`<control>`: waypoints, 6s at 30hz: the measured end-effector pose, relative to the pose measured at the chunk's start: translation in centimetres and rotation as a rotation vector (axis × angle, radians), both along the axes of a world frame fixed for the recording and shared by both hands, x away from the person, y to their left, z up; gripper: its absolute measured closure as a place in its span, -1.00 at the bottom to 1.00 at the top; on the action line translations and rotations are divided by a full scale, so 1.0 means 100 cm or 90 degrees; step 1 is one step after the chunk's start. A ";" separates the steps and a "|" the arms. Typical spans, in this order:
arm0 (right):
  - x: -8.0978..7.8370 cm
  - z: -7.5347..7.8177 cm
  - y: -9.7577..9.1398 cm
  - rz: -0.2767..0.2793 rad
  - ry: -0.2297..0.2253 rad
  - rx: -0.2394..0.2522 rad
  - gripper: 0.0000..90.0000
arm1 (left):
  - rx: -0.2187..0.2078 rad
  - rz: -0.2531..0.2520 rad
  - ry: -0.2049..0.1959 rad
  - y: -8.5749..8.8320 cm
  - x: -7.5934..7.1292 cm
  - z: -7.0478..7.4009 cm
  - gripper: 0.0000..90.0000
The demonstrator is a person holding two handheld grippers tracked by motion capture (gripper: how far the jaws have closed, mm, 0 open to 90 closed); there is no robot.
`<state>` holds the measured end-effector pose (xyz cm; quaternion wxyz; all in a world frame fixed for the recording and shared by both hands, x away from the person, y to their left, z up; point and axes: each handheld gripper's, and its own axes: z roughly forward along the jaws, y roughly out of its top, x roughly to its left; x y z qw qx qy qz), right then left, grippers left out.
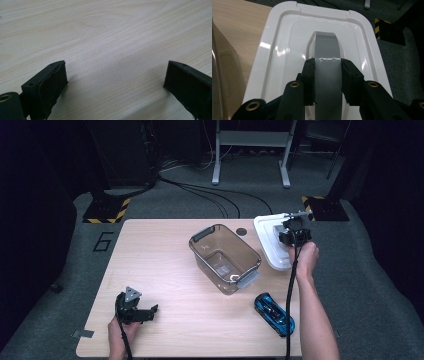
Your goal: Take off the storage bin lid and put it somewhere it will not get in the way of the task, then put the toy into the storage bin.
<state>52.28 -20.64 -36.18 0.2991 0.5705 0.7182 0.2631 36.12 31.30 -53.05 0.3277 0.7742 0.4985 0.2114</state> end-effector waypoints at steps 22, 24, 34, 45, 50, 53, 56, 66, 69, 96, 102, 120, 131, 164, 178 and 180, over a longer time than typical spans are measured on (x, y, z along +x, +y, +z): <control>0.007 -0.063 -0.003 -0.048 0.051 0.015 0.47 | 0.004 -0.002 -0.001 0.000 0.000 0.000 -0.91; 0.007 -0.068 -0.002 -0.049 0.056 0.013 0.48 | 0.003 -0.002 -0.001 0.000 0.000 0.000 -0.91; 0.011 -0.093 -0.002 -0.069 0.078 0.037 0.47 | 0.000 0.000 0.001 0.000 0.000 0.000 -0.91; 0.014 -0.108 -0.002 -0.062 0.108 0.046 0.44 | -0.001 0.004 -0.006 0.000 0.000 -0.001 -0.91; 0.009 -0.100 -0.006 -0.054 0.100 0.066 0.19 | -0.002 0.004 -0.006 0.000 0.000 -0.001 -0.91; 0.004 -0.094 -0.009 -0.044 0.098 0.077 -0.03 | -0.002 0.004 -0.006 0.000 0.000 -0.001 -0.91; -0.001 -0.089 -0.014 -0.025 0.101 0.095 -0.29 | -0.001 0.004 -0.006 0.000 0.000 -0.001 -0.91; -0.030 -0.084 -0.024 0.048 0.118 0.101 -0.72 | 0.001 0.000 0.000 0.000 0.000 0.000 -0.91; -0.038 -0.084 -0.027 0.057 0.121 0.121 -0.83 | 0.000 0.000 0.000 0.000 0.000 0.000 -0.91; -0.111 -0.097 0.006 0.216 0.149 0.075 -1.00 | 0.000 0.000 -0.008 0.000 0.000 -0.001 -0.90; -0.119 -0.106 0.019 0.241 0.179 0.059 -1.00 | -0.002 0.000 -0.010 0.000 0.000 -0.001 -0.90; -0.124 -0.126 0.052 0.259 0.228 -0.003 -0.68 | -0.001 -0.001 -0.008 0.000 0.000 -0.001 -0.90; -0.120 -0.124 0.054 0.249 0.246 -0.033 -0.48 | 0.000 -0.002 -0.006 0.000 0.000 0.000 -0.90; -0.139 -0.051 0.018 0.197 0.116 0.024 -0.47 | -0.002 -0.002 -0.008 0.000 0.000 -0.001 -0.90; -0.134 -0.030 0.008 0.169 0.086 0.028 -0.47 | -0.002 -0.002 -0.008 0.000 0.000 -0.001 -0.90; -0.131 -0.027 0.007 0.169 0.084 0.025 -0.47 | -0.002 -0.002 -0.008 0.000 0.000 -0.001 -0.90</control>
